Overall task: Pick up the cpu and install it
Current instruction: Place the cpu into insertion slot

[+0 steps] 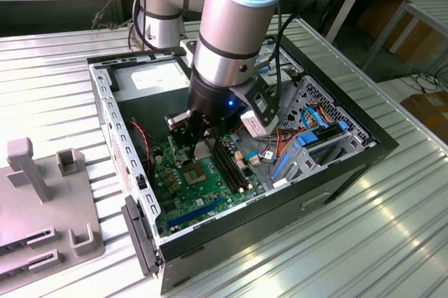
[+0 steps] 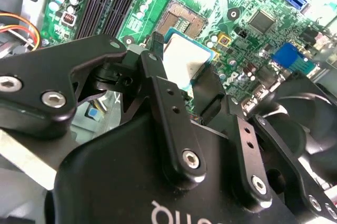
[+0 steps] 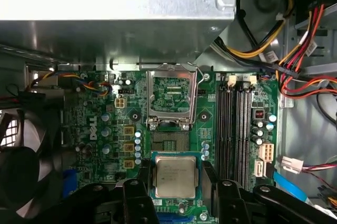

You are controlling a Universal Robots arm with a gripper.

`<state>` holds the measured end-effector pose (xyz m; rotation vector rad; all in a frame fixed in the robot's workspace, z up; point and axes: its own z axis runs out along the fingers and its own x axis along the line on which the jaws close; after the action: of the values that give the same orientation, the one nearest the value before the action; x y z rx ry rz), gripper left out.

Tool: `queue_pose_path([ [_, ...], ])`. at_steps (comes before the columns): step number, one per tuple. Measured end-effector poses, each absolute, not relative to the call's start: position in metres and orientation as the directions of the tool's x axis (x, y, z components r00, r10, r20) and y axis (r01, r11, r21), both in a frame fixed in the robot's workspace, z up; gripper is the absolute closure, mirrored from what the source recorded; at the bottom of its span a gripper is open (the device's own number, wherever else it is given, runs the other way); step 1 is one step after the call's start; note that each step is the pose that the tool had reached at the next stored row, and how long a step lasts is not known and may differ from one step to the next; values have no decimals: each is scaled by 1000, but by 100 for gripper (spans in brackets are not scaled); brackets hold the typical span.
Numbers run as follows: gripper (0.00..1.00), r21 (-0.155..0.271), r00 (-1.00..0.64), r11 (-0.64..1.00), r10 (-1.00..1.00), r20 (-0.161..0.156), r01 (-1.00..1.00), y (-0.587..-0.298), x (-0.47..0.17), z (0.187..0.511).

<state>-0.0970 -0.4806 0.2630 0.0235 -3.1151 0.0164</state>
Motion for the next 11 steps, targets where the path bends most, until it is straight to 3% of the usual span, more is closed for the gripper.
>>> queue_pose_path([
  [11,53,-10,-1000,1000,-17,26,-17,-483,-99,240],
])
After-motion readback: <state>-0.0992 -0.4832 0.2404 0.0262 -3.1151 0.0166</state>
